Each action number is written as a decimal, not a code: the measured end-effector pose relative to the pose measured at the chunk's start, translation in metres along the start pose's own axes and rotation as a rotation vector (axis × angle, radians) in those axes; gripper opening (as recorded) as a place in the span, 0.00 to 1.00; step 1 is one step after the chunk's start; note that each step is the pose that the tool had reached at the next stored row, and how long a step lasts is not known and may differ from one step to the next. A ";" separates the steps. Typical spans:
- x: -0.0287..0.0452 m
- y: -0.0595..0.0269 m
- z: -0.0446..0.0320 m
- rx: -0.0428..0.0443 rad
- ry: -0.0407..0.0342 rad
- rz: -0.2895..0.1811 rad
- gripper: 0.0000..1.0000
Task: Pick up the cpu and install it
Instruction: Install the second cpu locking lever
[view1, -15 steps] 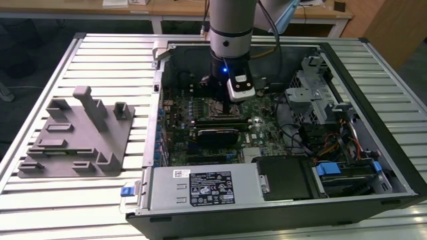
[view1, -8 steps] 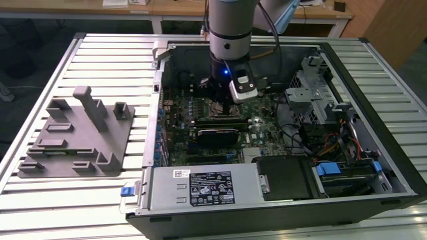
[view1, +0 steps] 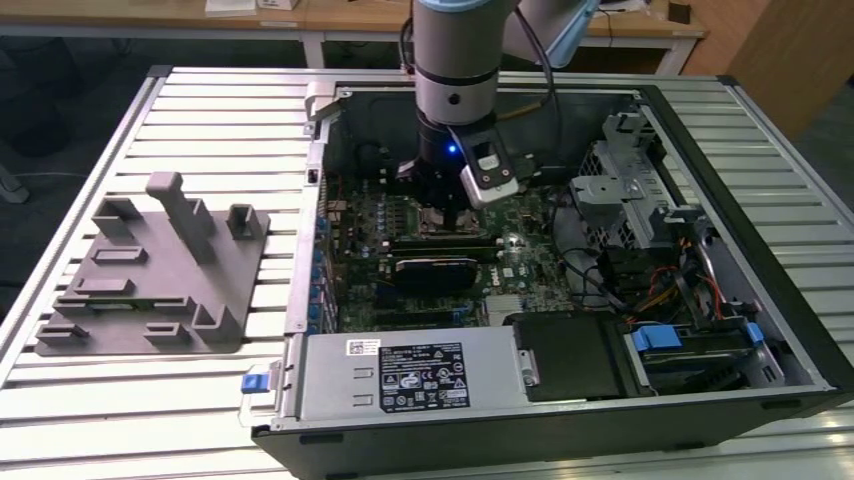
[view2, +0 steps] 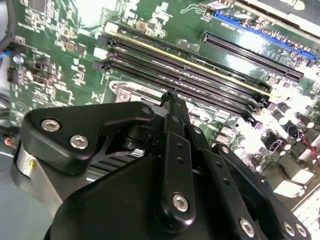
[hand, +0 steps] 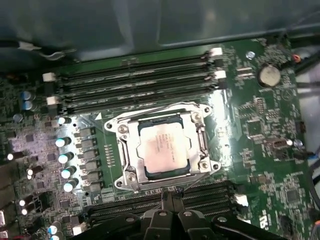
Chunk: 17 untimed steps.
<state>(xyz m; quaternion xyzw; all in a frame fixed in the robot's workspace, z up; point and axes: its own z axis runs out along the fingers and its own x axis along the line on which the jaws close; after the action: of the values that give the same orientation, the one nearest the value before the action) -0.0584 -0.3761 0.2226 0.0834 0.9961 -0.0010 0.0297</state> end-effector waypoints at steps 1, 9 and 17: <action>0.0017 -0.0003 0.0008 -0.0029 0.0005 -0.004 0.11; 0.0128 -0.0041 0.0056 -0.0211 0.0033 -0.037 0.11; 0.0193 -0.0085 0.0100 -0.0519 0.0079 -0.069 0.11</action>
<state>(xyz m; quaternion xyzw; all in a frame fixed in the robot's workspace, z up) -0.0783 -0.3813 0.2114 0.0482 0.9982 0.0242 0.0279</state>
